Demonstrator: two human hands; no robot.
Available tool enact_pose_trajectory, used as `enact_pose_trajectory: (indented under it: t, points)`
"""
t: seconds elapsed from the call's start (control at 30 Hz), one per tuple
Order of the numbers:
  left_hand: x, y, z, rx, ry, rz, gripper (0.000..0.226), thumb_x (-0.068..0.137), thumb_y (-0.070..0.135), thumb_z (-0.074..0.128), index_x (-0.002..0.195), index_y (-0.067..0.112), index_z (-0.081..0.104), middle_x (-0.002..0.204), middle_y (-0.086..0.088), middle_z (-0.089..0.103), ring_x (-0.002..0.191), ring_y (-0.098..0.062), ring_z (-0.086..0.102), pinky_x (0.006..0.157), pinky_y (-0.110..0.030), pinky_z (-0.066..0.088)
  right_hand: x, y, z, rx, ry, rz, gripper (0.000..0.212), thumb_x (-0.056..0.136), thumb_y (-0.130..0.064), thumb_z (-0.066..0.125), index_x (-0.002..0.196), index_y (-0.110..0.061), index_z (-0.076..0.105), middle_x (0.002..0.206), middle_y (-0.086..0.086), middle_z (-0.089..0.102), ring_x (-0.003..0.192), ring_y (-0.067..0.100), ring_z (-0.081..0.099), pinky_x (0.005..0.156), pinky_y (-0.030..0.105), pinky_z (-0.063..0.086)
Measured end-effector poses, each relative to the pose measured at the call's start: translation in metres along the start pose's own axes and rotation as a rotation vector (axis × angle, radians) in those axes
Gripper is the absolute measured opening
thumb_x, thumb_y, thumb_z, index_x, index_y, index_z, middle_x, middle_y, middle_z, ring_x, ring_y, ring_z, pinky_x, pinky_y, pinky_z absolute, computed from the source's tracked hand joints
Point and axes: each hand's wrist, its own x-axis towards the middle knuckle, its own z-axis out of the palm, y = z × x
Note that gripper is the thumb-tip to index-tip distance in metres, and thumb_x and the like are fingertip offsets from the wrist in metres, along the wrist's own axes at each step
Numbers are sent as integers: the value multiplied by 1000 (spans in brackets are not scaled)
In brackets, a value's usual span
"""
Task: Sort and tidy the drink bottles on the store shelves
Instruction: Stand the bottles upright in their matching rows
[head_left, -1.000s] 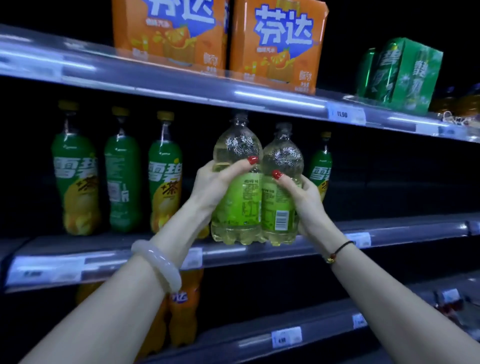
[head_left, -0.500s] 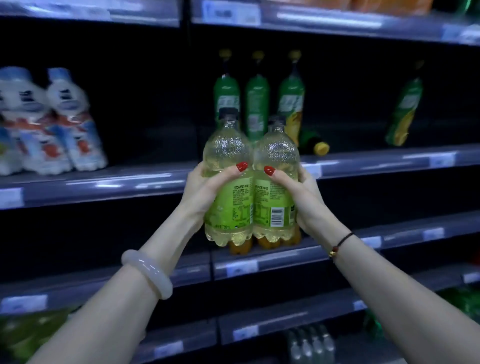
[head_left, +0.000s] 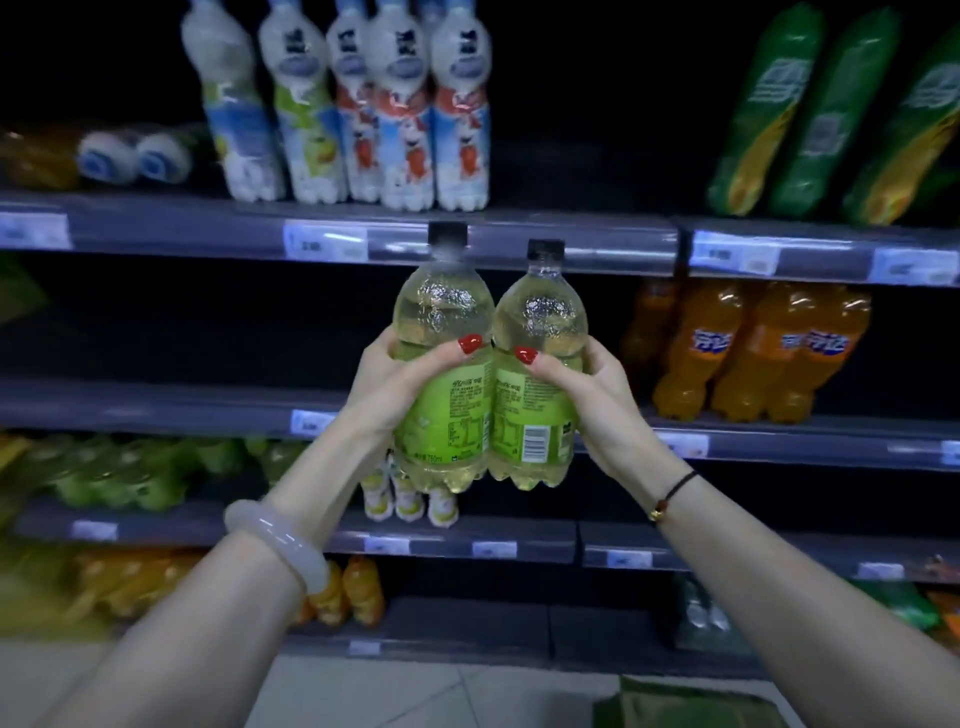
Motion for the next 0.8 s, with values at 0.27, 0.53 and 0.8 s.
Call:
enact_pose_trajectory:
  t: [0.27,0.53,0.8]
  points:
    - [-9,-28,-123,21,37,-102,63,48,38,86,104,22,61,103,-1,70,91,-15,69,82,-37,55,2,40,108,-91,-79,66,62,54,-36,84,109,-16,61,102,0,74,91,15,71,78,33,56]
    - [3,-72,-290,102,-119,-148,88,31,52,90,111,26,60,101,9,73,90,-7,70,67,-19,54,-6,122,252,-140,7,127,73,46,-47,85,111,-25,60,104,-8,72,94,9,69,86,36,55]
    - [28,-156,-432,156,-165,-264,79,33,48,88,105,35,61,100,14,73,91,-4,69,73,-21,51,-2,233,375,-130,73,245,63,51,-36,89,105,-33,57,103,-13,70,98,4,65,92,33,50]
